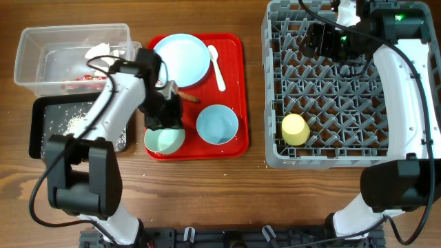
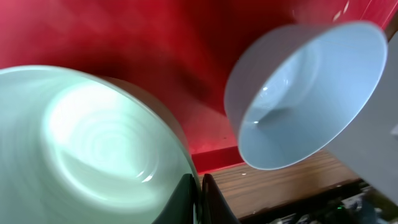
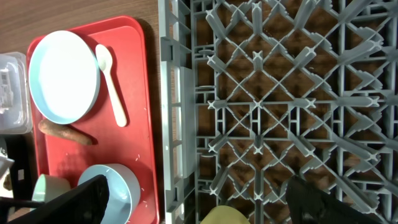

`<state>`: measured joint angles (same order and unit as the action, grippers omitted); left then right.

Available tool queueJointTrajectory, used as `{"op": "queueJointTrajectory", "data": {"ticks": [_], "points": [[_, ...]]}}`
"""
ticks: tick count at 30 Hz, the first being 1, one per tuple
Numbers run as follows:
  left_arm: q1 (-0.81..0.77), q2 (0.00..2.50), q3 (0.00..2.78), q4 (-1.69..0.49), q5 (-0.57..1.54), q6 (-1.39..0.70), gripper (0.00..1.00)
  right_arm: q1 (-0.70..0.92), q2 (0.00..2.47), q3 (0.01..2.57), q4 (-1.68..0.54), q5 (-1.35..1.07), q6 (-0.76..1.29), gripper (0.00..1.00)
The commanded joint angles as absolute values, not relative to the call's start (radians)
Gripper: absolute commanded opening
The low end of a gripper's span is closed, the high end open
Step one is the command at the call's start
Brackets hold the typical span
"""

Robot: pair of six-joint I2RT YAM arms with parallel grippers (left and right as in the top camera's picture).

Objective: Sort waste into correct bins and load items into the dishwasher rack
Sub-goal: 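Set the green bowl back on the red tray, then grasp the carrot with the left gripper and drop it on the black tray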

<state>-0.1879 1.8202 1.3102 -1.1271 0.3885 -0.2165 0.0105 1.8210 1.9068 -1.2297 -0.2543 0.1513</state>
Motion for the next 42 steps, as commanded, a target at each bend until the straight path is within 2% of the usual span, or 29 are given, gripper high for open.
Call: {"op": "queueJointTrajectory", "data": {"ticks": [1,3,9,16,22,25,27,29,30,33,36,42], "points": [[-0.266,1.802,1.32,-1.125,0.353,-0.244,0.21,0.012,1.795,1.93,-1.227,-0.264,0.134,0.93],[-0.292,1.802,1.32,-1.124,0.353,-0.244,0.33,0.012,1.795,1.93,-1.226,-0.264,0.134,0.93],[-0.25,1.798,1.352,-1.137,0.346,-0.27,0.34,0.012,1.795,1.93,-1.226,-0.264,0.134,0.92],[-0.245,1.785,1.542,-1.145,0.274,-0.273,0.42,0.012,1.795,1.929,-1.223,-0.264,0.134,0.93],[-0.258,1.803,1.541,-1.033,0.034,-0.537,0.45,0.012,1.795,1.93,-1.213,-0.264,0.134,0.93],[-0.305,1.837,1.523,-0.942,-0.066,-0.677,0.49,0.012,1.795,1.93,-1.211,-0.264,0.134,0.92],[-0.331,1.865,1.481,-0.839,-0.07,-0.829,0.73,0.012,1.795,1.93,-1.211,-0.264,0.133,0.93],[-0.335,1.904,1.452,-0.802,-0.069,-1.03,0.59,0.012,1.795,1.929,-1.212,-0.264,0.131,0.95],[-0.335,1.916,1.446,-0.802,-0.069,-1.053,0.58,0.012,1.795,1.929,-1.212,-0.264,0.131,0.95],[-0.335,1.955,1.431,-0.796,-0.07,-1.063,0.56,0.012,1.795,1.929,-1.211,-0.264,0.131,0.95],[-0.336,2.004,1.431,-0.769,-0.068,-1.064,0.59,0.012,1.796,1.929,-1.212,-0.264,0.131,0.96],[-0.336,2.065,1.431,-0.734,-0.069,-1.063,0.59,0.012,1.796,1.929,-1.212,-0.264,0.132,0.96]]}}
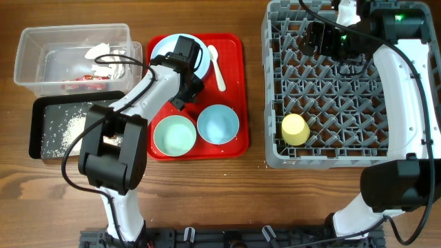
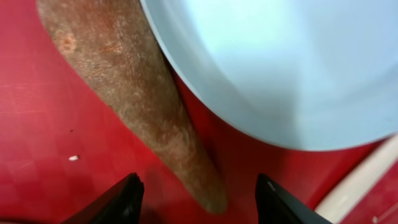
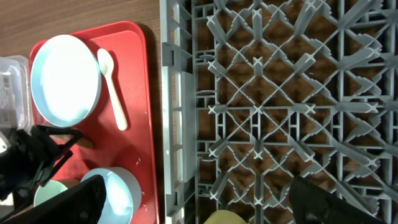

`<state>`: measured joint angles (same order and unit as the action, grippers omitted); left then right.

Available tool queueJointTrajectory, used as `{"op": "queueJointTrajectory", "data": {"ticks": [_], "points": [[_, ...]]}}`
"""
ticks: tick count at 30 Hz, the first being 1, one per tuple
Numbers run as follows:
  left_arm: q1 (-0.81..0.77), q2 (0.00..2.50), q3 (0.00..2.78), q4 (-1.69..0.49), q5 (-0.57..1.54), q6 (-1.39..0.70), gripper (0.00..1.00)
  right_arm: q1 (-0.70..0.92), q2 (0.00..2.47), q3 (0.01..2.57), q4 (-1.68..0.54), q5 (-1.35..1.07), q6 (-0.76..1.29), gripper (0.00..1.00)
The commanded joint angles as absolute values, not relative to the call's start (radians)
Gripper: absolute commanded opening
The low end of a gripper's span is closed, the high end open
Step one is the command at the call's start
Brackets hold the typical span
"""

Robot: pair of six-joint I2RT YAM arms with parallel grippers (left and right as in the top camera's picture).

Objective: Sort waste into correct bins and load items into the dishwasher rack
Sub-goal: 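Grasp the carrot with the left gripper and drop it on the black tray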

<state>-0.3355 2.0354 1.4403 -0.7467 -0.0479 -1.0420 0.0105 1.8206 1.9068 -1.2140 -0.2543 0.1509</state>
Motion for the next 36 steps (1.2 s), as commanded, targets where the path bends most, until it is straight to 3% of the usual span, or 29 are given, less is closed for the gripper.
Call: {"op": "queueJointTrajectory", "data": {"ticks": [1,3,6,9,13,24,31,36], "points": [[-0.336,2.075,1.431,-0.724,-0.069,-1.063,0.59,0.012,1.796,1.929,-1.212,-0.264,0.133,0.95],[-0.336,2.089,1.431,-0.713,-0.07,-1.063,0.57,0.012,1.796,1.929,-1.211,-0.264,0.133,0.95],[-0.336,2.113,1.431,-0.712,-0.069,-1.061,0.31,0.012,1.796,1.929,-1.212,-0.264,0.133,0.95],[-0.336,2.118,1.431,-0.728,-0.069,-1.052,0.29,0.012,1.796,1.929,-1.211,-0.264,0.133,0.95],[-0.334,2.111,1.432,-0.747,-0.069,-1.051,0.14,0.012,1.796,1.929,-1.212,-0.264,0.133,0.95],[-0.286,1.731,1.435,-0.826,-0.108,-0.963,0.16,0.012,1.796,1.929,-1.202,-0.264,0.132,0.96],[-0.116,1.473,1.434,-1.151,-0.377,-0.95,0.15,0.012,1.796,1.929,-1.193,-0.264,0.133,0.96],[0.076,1.473,1.383,-1.132,-0.451,-0.962,0.16,0.012,1.797,1.929,-1.192,-0.264,0.133,0.96]]}}
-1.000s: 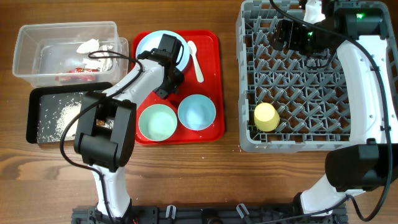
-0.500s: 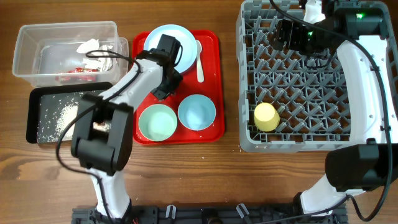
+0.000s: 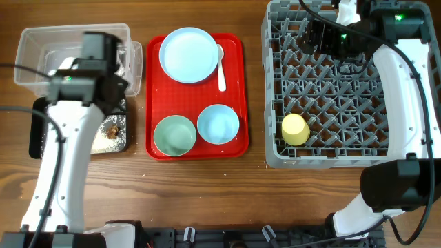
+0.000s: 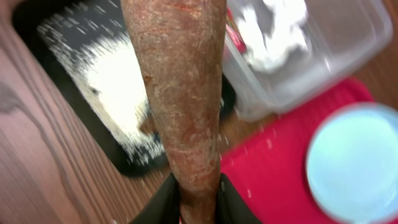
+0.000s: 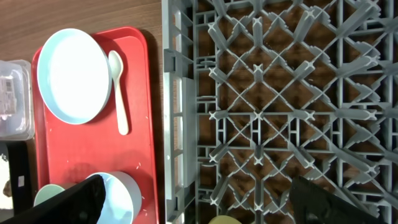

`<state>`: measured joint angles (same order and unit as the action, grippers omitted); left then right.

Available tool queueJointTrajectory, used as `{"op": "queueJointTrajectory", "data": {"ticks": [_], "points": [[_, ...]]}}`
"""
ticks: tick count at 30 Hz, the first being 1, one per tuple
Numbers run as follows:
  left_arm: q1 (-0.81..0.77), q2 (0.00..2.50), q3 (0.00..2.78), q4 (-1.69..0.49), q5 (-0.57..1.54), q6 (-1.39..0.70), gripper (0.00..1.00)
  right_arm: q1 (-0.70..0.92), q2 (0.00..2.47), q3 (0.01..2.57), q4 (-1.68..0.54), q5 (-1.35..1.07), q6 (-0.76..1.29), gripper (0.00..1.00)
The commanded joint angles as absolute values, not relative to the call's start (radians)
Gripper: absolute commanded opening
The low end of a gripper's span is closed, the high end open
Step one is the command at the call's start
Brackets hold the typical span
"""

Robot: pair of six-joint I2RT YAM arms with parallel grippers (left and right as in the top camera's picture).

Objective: Sort waste into correct bins and load items into the dishwasher rack
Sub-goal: 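Grasp the carrot with the left gripper and drop it on the black tray, then grasp the light-blue plate edge with the right gripper and lift it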

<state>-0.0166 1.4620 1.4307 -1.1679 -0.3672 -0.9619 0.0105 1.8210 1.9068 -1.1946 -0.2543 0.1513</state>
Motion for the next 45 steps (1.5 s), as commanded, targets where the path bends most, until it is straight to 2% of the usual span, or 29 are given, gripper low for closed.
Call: {"op": "queueJointTrajectory", "data": {"ticks": [1,7,12,14,16,17,20,22,24,25,27,28,31,35,40,42,45], "points": [[0.102,1.479,1.357,-1.109,-0.451,-0.981,0.17,0.012,1.797,1.929,-1.193,-0.264,0.133,0.96],[0.277,1.561,1.112,-0.842,-0.373,-0.984,0.18,0.012,1.797,1.929,-1.194,-0.264,0.134,0.96],[0.326,1.65,0.991,-0.673,-0.329,-0.984,0.18,0.012,1.797,1.929,-1.194,-0.264,0.139,0.96],[0.326,1.686,0.987,-0.652,-0.329,-0.984,0.2,0.012,1.797,1.929,-1.195,-0.264,0.138,0.96],[0.326,1.705,0.987,-0.639,-0.329,-0.984,0.28,0.012,1.797,1.929,-1.198,-0.264,0.141,0.97],[0.326,1.706,0.987,-0.639,-0.329,-0.984,0.3,0.012,1.797,1.929,-1.198,-0.264,0.141,0.96],[0.326,1.706,0.987,-0.638,-0.329,-0.984,0.46,0.012,1.797,1.929,-1.198,-0.264,0.141,0.96],[0.325,1.683,1.0,-0.669,-0.314,-0.921,0.46,0.014,1.797,1.929,-1.193,-0.264,0.139,0.97],[0.324,1.637,1.036,-0.702,-0.245,-0.779,0.46,0.014,1.797,1.929,-1.193,-0.265,0.138,0.97],[0.321,1.602,1.06,-0.71,-0.176,-0.657,0.49,0.014,1.797,1.929,-1.193,-0.281,0.13,0.96],[0.298,1.502,1.111,-0.736,0.031,-0.411,0.66,0.025,1.797,1.929,-1.176,-0.362,0.079,0.97],[0.285,1.462,1.12,-0.747,0.068,-0.396,0.69,0.039,1.797,1.929,-1.165,-0.361,0.078,0.97],[0.212,1.362,1.122,-0.773,0.083,-0.4,0.69,0.131,1.797,1.929,-1.119,-0.361,0.078,0.97],[0.112,1.355,1.154,-0.804,0.142,-0.404,0.68,0.251,1.797,1.929,-1.026,-0.358,0.118,0.97],[-0.036,1.373,1.372,-0.889,0.117,-0.403,0.67,0.331,1.797,1.929,-0.955,-0.346,0.188,0.96],[-0.073,1.411,1.491,-0.953,0.042,-0.403,0.68,0.336,1.798,1.929,-0.937,-0.338,0.218,0.88],[-0.09,1.509,1.676,-1.09,-0.013,-0.395,0.71,0.341,1.812,1.929,-0.901,-0.339,0.251,0.85]]}}
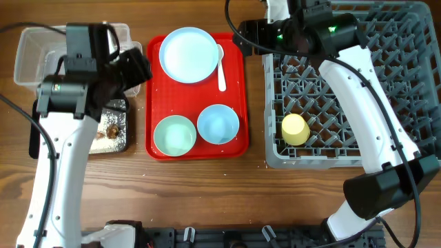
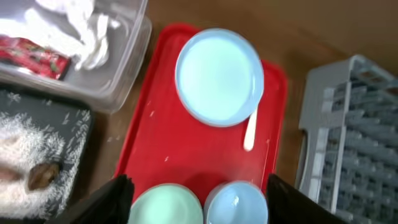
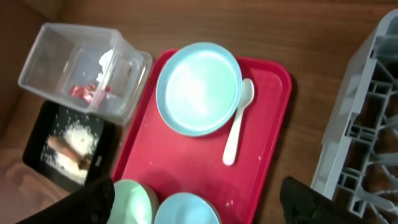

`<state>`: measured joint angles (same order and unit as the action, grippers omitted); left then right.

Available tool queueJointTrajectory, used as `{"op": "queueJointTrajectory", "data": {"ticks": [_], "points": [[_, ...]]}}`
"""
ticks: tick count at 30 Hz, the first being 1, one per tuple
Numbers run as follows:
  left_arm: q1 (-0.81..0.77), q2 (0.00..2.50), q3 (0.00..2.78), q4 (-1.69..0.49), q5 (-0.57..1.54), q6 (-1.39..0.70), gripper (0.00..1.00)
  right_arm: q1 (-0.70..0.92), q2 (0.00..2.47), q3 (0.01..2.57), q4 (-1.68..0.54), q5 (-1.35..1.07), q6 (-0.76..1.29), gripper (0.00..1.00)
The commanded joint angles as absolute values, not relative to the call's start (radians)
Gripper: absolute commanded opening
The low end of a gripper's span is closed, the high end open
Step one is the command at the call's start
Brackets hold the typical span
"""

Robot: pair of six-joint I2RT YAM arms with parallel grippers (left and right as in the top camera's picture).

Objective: Sort waste into correct bins and load items into the dishwasher rack
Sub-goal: 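Grasp the light-blue plate edge with the right gripper and lift it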

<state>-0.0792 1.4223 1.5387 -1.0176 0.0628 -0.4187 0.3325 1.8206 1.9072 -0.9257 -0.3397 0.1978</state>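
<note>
On the red tray [image 1: 200, 96] lie a pale blue plate [image 1: 185, 54], a white spoon [image 1: 221, 67], a green bowl [image 1: 172, 135] and a blue bowl [image 1: 218, 124]. A long brown food piece [image 2: 43, 175] rests in the black tray [image 1: 118, 141] among white crumbs. One yellow cup [image 1: 295, 129] stands in the grey dishwasher rack [image 1: 344, 103]. My left gripper [image 1: 136, 67] hangs open and empty high over the red tray's left edge. My right gripper [image 1: 247, 32], also open and empty, hovers high between the tray and the rack.
A clear plastic bin [image 1: 34, 52] at the far left holds white paper and a red wrapper [image 2: 31, 51]. The black tray sits just in front of it. The rack fills the right side of the wooden table [image 1: 207, 193].
My left gripper was shut on the brown food piece above the black tray; now it is open, the piece lies in that tray, and the gripper is further right. My right arm has moved left from over the rack.
My left gripper was first at the green bowl's rim on the red tray. Then it stood open around the brown piece beside the plate. Then it held the piece above the black tray. Now the piece lies in that tray and both grippers are empty.
</note>
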Motion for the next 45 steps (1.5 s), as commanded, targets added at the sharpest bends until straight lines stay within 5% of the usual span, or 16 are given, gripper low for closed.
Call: {"op": "queueJointTrajectory", "data": {"ticks": [1,9,14,30,35,45], "points": [[-0.09,1.552,1.736,-1.142,-0.013,-0.379,0.73,0.349,1.824,1.929,-0.889,-0.339,0.261,0.85],[-0.08,1.731,1.817,-1.252,-0.051,-0.344,0.99,0.483,2.009,1.929,-0.837,-0.282,0.339,0.77],[-0.063,1.768,1.817,-1.236,-0.249,-0.471,1.0,0.521,2.176,1.929,-0.727,-0.175,0.502,0.72],[0.103,1.768,1.817,-1.152,-0.252,-0.592,1.0,0.527,2.411,1.929,-0.616,-0.149,0.633,0.6],[0.103,1.768,1.817,-1.152,-0.252,-0.592,1.0,0.531,2.449,1.929,-0.571,-0.153,0.684,0.5],[0.103,1.768,1.817,-1.152,-0.252,-0.592,1.0,0.53,2.465,1.929,-0.594,-0.158,0.683,0.15]]}}
